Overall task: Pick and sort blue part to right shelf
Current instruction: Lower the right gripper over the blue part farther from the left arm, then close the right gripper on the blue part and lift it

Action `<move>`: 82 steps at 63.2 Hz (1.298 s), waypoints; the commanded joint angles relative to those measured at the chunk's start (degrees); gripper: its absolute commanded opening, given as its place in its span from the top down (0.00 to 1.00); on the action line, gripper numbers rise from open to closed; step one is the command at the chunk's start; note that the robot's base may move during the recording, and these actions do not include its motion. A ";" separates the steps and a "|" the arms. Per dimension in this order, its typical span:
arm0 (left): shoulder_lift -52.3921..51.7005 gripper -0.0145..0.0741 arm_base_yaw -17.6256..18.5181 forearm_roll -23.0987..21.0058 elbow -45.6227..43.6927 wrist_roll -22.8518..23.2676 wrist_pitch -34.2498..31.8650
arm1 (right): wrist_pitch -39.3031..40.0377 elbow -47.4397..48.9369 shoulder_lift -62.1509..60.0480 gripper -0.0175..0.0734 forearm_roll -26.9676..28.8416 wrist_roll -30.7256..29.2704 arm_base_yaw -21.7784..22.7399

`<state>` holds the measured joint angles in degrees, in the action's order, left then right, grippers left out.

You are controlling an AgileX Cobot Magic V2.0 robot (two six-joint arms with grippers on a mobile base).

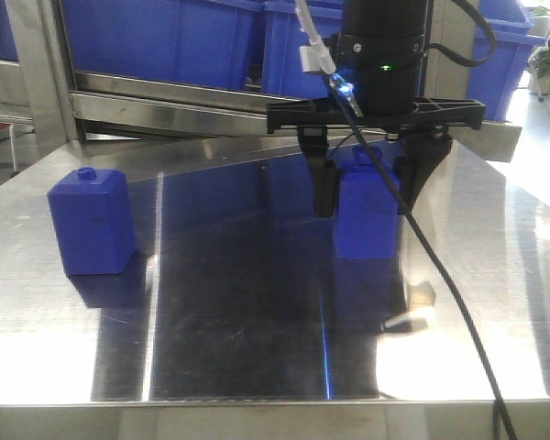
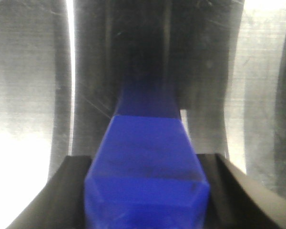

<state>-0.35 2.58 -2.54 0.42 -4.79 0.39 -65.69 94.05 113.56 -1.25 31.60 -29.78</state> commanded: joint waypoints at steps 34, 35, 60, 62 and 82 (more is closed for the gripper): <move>-1.10 0.70 -0.06 -0.08 1.38 0.44 -4.56 | 11.45 -14.24 -22.40 0.37 -3.70 -14.72 5.94; -1.10 0.70 -0.06 -0.08 1.38 0.44 -4.56 | 12.35 -15.40 -23.70 0.37 -3.54 -15.70 6.41; -1.10 0.70 -0.06 -0.08 1.38 0.44 -4.56 | 39.20 -43.71 -47.05 0.37 2.77 -31.60 23.52; -1.10 0.70 -0.06 -0.08 1.38 0.44 -4.56 | 41.40 -45.91 -48.79 0.37 2.73 -31.60 24.77; -1.10 0.70 -0.06 -0.08 1.38 0.44 -4.56 | 66.04 -64.46 -69.03 0.37 0.51 -31.60 27.19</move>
<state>-0.35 2.58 -2.54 0.42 -4.79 0.39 -9.10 30.85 49.36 0.70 0.62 -2.96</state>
